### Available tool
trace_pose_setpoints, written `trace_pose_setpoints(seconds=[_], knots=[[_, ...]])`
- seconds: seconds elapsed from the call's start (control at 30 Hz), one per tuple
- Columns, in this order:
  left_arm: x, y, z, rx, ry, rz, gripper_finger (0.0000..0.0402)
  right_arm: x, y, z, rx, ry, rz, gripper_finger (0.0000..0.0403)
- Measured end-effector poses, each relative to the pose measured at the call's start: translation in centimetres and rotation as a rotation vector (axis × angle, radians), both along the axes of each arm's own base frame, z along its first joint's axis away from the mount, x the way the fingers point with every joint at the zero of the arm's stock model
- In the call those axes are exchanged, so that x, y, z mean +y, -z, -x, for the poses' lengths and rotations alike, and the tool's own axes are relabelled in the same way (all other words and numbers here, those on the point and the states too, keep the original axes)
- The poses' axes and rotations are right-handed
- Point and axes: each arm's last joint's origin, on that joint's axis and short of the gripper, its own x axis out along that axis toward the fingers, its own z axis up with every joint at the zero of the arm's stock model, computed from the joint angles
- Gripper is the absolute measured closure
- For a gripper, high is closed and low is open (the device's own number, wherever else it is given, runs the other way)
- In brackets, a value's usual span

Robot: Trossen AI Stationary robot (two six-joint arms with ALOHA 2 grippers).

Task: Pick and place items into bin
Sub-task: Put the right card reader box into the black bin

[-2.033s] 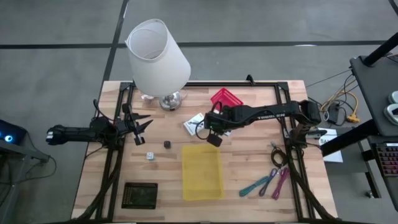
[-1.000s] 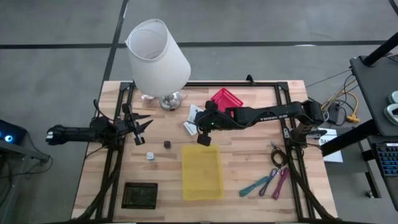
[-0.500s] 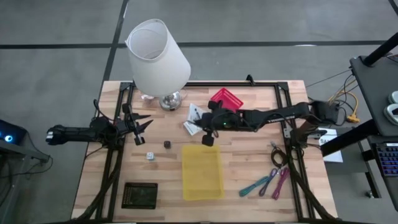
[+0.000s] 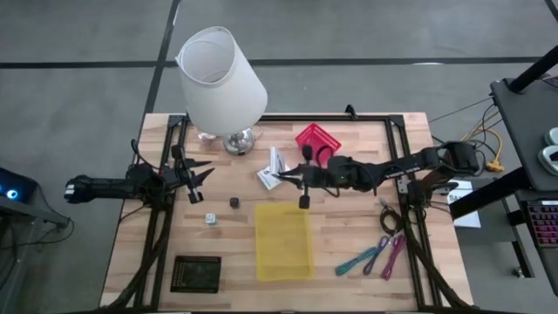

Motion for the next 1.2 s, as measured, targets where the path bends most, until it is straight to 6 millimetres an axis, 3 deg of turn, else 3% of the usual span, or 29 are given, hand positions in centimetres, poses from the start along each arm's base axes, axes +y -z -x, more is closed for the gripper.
trace_pose_setpoints(seconds=[0.5,0.93,1.2], knots=[[0.0,0.0,0.0,0.000,0.000,0.000,0.0322,0.2,2.9,2.7,-0.202,-0.076,0.043,0.0394],[0.0,0.0,-0.1,0.006,0.000,0.000,0.0322,-1.8,4.1,2.4,-0.187,-0.022,0.023,0.0394],[0.0,0.1,-0.1,0.012,0.000,0.000,0.0322,-2.0,4.2,2.3,-0.210,-0.259,0.033,0.0394]])
